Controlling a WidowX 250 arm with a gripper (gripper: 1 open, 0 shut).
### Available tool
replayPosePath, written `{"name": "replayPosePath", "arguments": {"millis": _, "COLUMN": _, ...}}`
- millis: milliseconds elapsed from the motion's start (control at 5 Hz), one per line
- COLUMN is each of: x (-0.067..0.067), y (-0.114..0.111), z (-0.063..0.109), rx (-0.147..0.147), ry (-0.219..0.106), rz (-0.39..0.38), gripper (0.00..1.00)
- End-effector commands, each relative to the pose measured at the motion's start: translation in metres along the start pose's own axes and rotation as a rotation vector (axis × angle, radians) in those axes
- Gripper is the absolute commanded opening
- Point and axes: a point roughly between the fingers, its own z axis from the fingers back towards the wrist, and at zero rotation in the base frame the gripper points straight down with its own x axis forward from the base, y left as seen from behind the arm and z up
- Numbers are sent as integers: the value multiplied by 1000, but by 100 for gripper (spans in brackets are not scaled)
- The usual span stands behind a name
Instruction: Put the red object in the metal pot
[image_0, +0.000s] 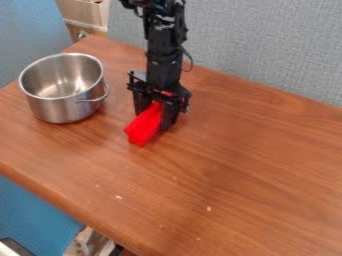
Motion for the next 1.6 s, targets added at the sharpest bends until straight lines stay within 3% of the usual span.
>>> {"name": "replayPosePath", "arguments": {"millis": 0, "x": 6, "y": 9, "z": 12, "rx": 6, "ry": -41, "rz": 11, "gripper": 0}}
{"name": "replayPosePath", "arguments": {"millis": 1400, "x": 3, "y": 9, "z": 8, "rx": -14, "ry": -13, "rz": 31, "gripper": 0}}
